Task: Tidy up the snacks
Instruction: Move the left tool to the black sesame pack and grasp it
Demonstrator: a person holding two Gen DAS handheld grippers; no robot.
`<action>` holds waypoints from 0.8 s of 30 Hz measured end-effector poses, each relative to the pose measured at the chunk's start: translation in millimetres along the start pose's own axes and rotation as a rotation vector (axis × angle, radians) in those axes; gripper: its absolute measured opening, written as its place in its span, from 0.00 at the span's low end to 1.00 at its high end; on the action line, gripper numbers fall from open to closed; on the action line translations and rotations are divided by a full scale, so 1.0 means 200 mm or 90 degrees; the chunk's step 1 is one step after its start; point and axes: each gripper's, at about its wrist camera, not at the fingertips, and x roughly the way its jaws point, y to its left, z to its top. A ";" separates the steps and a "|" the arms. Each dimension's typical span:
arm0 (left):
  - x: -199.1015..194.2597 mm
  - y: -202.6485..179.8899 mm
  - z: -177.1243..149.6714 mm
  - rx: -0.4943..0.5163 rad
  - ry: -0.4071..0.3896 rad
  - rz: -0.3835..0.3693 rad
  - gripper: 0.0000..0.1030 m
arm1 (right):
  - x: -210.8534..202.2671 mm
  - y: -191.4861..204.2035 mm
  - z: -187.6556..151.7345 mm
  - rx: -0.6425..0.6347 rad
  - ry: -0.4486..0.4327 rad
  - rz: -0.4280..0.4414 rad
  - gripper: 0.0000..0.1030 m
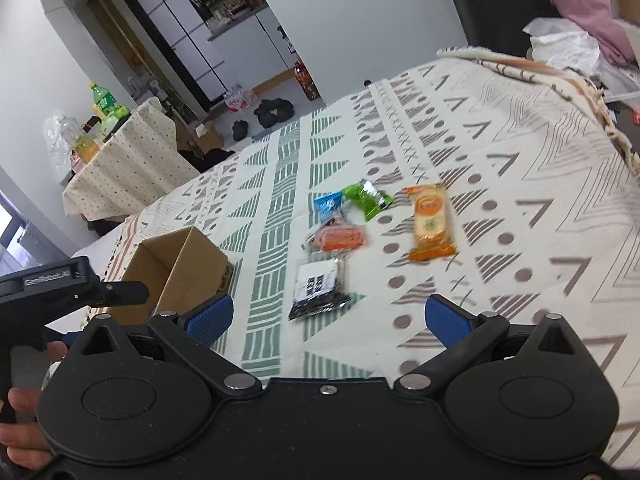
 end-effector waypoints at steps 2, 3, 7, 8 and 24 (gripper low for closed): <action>0.03 -0.03 -0.01 0.004 0.009 0.006 0.95 | 0.00 -0.05 0.00 0.020 -0.004 0.010 1.00; 0.04 -0.05 -0.02 0.006 0.011 0.008 0.95 | 0.01 -0.08 0.00 0.041 -0.004 0.017 1.00; 0.08 -0.11 -0.04 0.020 0.012 0.006 0.95 | 0.04 -0.13 0.00 0.057 -0.011 0.019 1.00; 0.10 -0.12 -0.04 0.023 0.016 0.008 0.95 | 0.05 -0.14 0.00 0.061 -0.015 0.015 1.00; 0.34 -0.32 -0.06 0.038 0.005 -0.012 0.92 | 0.24 -0.30 0.05 0.111 -0.003 -0.010 0.97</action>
